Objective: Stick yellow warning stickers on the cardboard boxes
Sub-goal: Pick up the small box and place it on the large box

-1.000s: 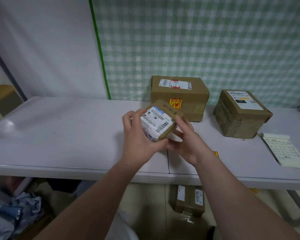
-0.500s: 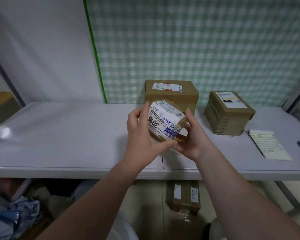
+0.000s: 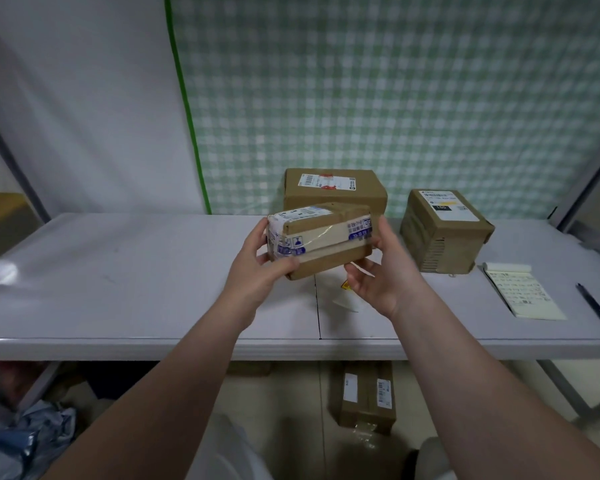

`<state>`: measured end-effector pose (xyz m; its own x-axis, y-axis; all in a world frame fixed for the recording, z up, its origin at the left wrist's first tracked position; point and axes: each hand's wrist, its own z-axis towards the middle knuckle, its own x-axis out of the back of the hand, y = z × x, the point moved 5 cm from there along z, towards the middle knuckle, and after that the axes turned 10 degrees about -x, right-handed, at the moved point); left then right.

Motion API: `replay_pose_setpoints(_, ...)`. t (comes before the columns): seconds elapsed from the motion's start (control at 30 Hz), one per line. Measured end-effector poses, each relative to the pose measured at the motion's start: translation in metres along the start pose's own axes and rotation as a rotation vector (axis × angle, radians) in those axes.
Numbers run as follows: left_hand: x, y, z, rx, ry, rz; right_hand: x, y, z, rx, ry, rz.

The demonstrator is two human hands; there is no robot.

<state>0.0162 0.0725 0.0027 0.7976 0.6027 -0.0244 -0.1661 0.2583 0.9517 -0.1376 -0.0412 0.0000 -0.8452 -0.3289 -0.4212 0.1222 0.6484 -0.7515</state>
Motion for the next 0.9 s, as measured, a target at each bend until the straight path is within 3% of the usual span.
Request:
replay_pose_setpoints(0.17, 0.006, -0.005, 0.003, 0.079, -0.051, -0.070, -0.001, -0.004, 0.002, 0.030, -0.014, -0.009)
replay_pose_setpoints(0.47, 0.005, 0.004, 0.037, 0.027, -0.162, 0.017, -0.013, -0.023, 0.019, 0.105, -0.038, -0.149)
replay_pose_setpoints(0.9, -0.007, 0.001, 0.163, -0.059, -0.060, 0.153, -0.045, -0.100, 0.097, 0.267, 0.022, -0.319)
